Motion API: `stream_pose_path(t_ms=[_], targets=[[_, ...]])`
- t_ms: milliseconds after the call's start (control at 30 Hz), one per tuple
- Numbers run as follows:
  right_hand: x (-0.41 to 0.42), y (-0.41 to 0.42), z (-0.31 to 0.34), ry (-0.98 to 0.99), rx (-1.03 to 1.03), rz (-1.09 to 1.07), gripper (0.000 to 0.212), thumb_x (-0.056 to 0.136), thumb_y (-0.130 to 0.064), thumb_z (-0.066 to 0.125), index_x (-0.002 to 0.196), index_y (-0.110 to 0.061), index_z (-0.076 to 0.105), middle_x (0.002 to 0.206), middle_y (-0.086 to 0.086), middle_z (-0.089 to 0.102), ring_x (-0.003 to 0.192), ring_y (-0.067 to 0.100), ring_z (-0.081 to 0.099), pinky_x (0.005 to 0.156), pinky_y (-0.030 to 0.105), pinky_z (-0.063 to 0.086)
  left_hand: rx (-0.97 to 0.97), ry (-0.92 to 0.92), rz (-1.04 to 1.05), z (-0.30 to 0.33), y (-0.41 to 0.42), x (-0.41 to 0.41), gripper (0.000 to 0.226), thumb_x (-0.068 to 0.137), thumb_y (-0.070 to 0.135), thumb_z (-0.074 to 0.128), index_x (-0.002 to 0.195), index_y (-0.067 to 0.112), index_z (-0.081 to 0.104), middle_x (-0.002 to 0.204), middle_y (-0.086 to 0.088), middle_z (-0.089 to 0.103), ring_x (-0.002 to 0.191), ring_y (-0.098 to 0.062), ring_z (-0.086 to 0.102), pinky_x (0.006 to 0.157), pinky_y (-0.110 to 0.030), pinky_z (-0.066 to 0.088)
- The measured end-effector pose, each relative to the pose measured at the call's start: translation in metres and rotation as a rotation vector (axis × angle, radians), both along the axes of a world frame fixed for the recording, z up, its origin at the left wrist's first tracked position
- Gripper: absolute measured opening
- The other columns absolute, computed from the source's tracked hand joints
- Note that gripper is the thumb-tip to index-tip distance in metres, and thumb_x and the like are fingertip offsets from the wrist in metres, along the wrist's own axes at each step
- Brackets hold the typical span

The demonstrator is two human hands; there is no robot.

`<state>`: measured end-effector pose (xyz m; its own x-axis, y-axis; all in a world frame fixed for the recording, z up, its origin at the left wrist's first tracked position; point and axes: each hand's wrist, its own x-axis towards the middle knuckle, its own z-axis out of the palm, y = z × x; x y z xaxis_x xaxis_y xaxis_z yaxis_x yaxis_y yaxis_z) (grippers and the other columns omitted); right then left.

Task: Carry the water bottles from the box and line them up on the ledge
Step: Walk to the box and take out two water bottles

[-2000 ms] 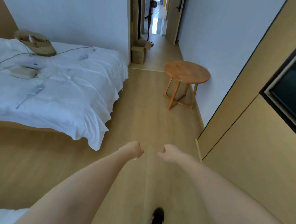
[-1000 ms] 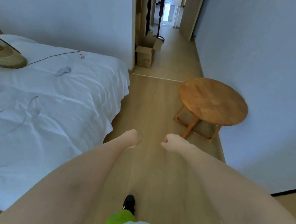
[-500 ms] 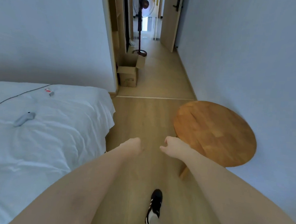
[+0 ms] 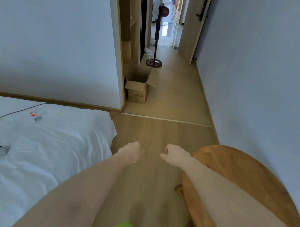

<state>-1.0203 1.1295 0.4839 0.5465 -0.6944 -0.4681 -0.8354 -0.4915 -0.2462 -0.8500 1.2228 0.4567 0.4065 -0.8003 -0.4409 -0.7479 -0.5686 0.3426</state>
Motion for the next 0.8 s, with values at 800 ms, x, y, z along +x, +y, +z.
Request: stream_pose_path(t_ms=[800], targets=[[0.276, -0.448, -0.015, 0.021, 0.038, -0.118, 0.041, 0.094, -0.045, 0.049, 0.121, -0.015, 0.056, 0.12, 0.005, 0.062, 0.107, 0.026, 0.059, 0.084, 0.034, 0.048, 0.095, -0.022, -0.078, -0.001, -0.464, 0.286, 0.032, 0.1, 0.033, 0.04, 0.117, 0.009, 0.052, 0.111, -0.007, 0.06, 0.1, -0.024, 0.059, 0.086, -0.036, 0.05]])
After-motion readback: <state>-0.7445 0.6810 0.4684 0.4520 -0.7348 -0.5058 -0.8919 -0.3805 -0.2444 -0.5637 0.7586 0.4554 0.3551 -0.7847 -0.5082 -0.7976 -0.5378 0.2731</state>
